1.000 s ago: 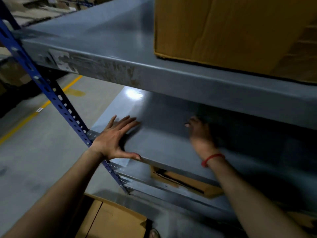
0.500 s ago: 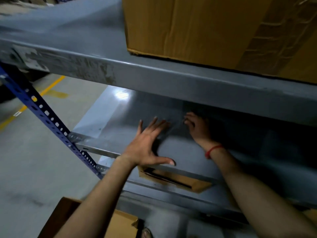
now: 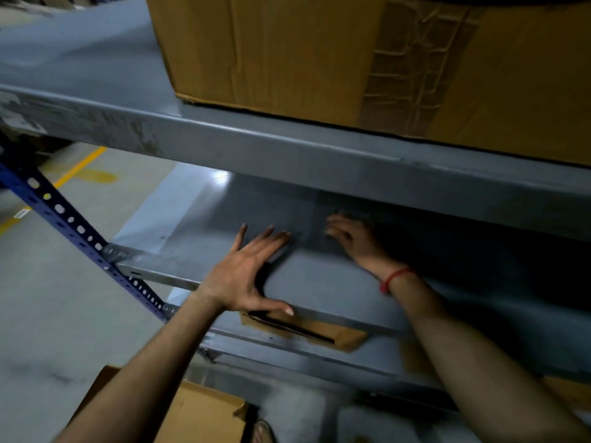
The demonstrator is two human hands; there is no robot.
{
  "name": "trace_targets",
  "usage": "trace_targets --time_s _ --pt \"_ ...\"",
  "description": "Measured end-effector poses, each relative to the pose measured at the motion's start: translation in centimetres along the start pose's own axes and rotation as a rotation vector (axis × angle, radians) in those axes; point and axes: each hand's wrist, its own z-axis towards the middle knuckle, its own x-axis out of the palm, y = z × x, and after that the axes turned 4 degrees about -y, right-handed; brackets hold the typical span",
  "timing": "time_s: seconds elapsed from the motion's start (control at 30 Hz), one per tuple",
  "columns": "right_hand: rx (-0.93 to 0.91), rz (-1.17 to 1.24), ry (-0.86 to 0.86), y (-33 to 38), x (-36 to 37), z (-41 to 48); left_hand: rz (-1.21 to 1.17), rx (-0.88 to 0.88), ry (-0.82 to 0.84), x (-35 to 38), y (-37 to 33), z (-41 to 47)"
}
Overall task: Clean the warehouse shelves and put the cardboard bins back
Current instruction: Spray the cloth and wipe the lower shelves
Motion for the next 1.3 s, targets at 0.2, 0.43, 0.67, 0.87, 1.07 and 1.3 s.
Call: trace_targets --time_s 0.2,0.43,0.67,0.87,1.07,1.3 --pt "0.05 -0.005 -0.22 4.9 3.3 -3.5 0.012 -0.059 0.005 0.0 -0.9 -0.1" --pt "-0.549 0.089 0.19 2.5 -0.2 -6.3 0.12 -0.104 0.066 0.7 -2.2 -0.4" --pt "0.29 -0.052 -0.219 -3.6 -2.2 -0.1 0.05 -0.242 0.014 3.0 -7.9 0.8" --pt "-0.499 0.073 -0.012 3.3 -2.2 -11.4 -0.06 -0.293 -0.103 4.8 -10.3 0.8" --pt "-0.357 -0.032 0.099 -6.2 -6.5 -5.0 -0.092 -0.355 0.017 6.0 -14.8 2.3" --pt "-0.156 0.04 -0.078 -1.3 -3.3 -8.9 -0.012 -0.495 0.013 6.8 -16.2 2.9"
